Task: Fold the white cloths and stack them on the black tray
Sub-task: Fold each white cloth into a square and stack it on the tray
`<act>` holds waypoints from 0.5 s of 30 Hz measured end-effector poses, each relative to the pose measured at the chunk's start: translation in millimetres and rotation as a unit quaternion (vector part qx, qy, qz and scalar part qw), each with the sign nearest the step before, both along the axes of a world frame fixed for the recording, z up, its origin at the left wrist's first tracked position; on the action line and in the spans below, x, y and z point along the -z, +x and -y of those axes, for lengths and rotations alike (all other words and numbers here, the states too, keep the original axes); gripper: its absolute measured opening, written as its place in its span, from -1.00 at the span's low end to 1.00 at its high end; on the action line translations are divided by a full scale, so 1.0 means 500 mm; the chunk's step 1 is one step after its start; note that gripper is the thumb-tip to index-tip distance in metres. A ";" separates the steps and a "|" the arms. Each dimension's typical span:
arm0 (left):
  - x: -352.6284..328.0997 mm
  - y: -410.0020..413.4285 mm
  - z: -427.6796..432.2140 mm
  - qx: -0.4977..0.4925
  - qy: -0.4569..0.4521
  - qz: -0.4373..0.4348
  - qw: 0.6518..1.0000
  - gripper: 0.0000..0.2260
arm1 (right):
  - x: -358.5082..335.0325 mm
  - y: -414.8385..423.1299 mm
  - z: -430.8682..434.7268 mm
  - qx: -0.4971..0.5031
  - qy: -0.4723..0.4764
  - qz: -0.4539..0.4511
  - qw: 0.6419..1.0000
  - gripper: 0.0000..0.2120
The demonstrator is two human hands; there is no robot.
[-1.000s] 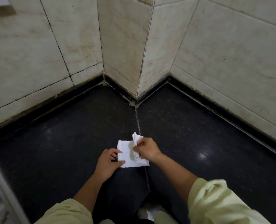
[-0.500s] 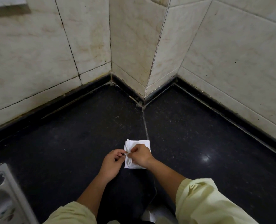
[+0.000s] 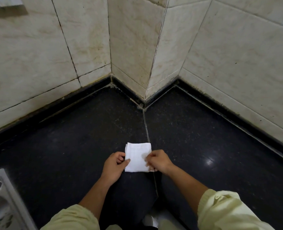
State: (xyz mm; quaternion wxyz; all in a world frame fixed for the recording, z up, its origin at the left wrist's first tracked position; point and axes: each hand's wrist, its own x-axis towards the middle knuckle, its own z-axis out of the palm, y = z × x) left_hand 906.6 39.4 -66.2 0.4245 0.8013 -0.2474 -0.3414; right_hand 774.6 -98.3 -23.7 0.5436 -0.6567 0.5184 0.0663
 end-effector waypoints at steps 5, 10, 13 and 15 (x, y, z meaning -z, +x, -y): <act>-0.005 -0.007 0.010 -0.007 0.023 0.011 1.000 -0.83 | -0.001 -0.046 0.025 -0.040 0.009 -0.037 0.998 -0.89; -0.019 0.023 0.030 -0.031 0.067 -0.032 0.997 -0.85 | -0.007 -0.041 0.042 0.031 -0.011 -0.011 0.999 -0.91; -0.022 0.032 0.041 -0.106 0.091 -0.045 0.989 -0.88 | 0.001 -0.033 0.048 0.071 -0.025 -0.002 0.997 -0.93; -0.028 0.032 0.049 -0.132 0.112 -0.096 0.980 -0.76 | 0.003 -0.027 0.045 0.086 -0.020 -0.002 0.996 -0.97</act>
